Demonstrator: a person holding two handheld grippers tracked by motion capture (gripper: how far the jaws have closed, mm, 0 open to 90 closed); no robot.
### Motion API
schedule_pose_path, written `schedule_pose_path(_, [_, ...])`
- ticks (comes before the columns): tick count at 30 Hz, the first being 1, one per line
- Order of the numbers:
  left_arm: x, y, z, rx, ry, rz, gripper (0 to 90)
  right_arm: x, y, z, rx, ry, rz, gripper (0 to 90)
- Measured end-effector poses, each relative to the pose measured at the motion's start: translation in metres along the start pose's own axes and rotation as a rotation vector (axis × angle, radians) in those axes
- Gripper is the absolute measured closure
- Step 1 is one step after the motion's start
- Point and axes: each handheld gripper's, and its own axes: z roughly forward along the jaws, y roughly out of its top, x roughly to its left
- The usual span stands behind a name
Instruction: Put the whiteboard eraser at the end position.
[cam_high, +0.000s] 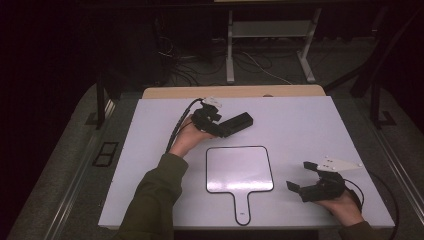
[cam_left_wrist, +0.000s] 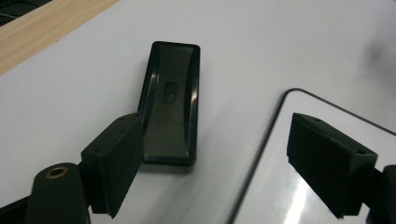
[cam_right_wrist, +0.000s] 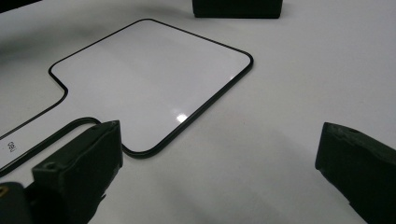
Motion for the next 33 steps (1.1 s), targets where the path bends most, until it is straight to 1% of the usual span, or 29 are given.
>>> schedule_pose_path(3, [-0.005,-0.006,-0.007,-0.010,0.004,0.001,17.8,-0.001,0.000,0.001,0.004,0.006,0.004,0.0])
schedule_pose_path(4, [-0.006,-0.009,-0.009,-0.021,0.006,-0.001,17.7,-0.001,0.000,0.001,0.003,0.009,0.004,0.0])
schedule_pose_path(5, [-0.007,-0.010,-0.012,-0.019,0.007,0.001,17.7,-0.001,0.000,0.002,0.005,0.012,0.002,0.0])
schedule_pose_path(7, [-0.010,-0.015,-0.017,-0.034,0.009,-0.007,17.7,-0.001,0.000,0.002,0.010,0.018,-0.002,0.0])
schedule_pose_path(8, [-0.011,-0.017,-0.020,-0.028,0.009,0.004,17.7,-0.001,0.000,0.003,0.013,0.023,-0.007,0.0])
schedule_pose_path(10, [-0.014,-0.023,-0.024,-0.040,0.008,-0.006,17.7,-0.002,-0.001,0.004,0.015,0.039,-0.007,0.0])
schedule_pose_path(11, [-0.016,-0.026,-0.027,-0.047,0.009,-0.018,17.3,-0.002,-0.001,0.005,0.017,0.044,-0.014,0.0])
schedule_pose_path(13, [-0.019,-0.031,-0.033,-0.054,0.014,-0.012,17.2,-0.002,-0.001,0.006,0.021,0.051,-0.010,0.0])
schedule_pose_path(15, [-0.021,-0.036,-0.038,-0.070,0.018,-0.015,17.2,-0.003,-0.001,0.006,0.015,0.058,-0.004,0.0])
schedule_pose_path(17, [-0.025,-0.042,-0.044,-0.080,0.027,-0.016,17.2,-0.003,-0.001,0.007,0.020,0.062,-0.012,0.0])
schedule_pose_path(19, [-0.028,-0.047,-0.049,-0.086,0.029,-0.015,16.8,-0.002,-0.001,0.008,0.023,0.064,-0.009,0.0])
schedule_pose_path(24, [-0.038,-0.061,-0.058,-0.110,0.047,-0.024,13.4,0.000,0.000,0.009,0.023,0.062,-0.014,0.0])
schedule_pose_path(27, [-0.043,-0.069,-0.064,-0.135,0.053,-0.042,12.3,0.001,0.000,0.009,0.021,0.057,-0.015,0.0])
schedule_pose_path(30, [-0.051,-0.078,-0.068,-0.141,0.068,-0.045,7.0,0.001,0.000,0.008,0.017,0.053,-0.018,0.0])
schedule_pose_path(33, [-0.057,-0.088,-0.071,-0.146,0.073,-0.048,2.1,0.001,0.000,0.008,0.016,0.049,-0.018,0.0])
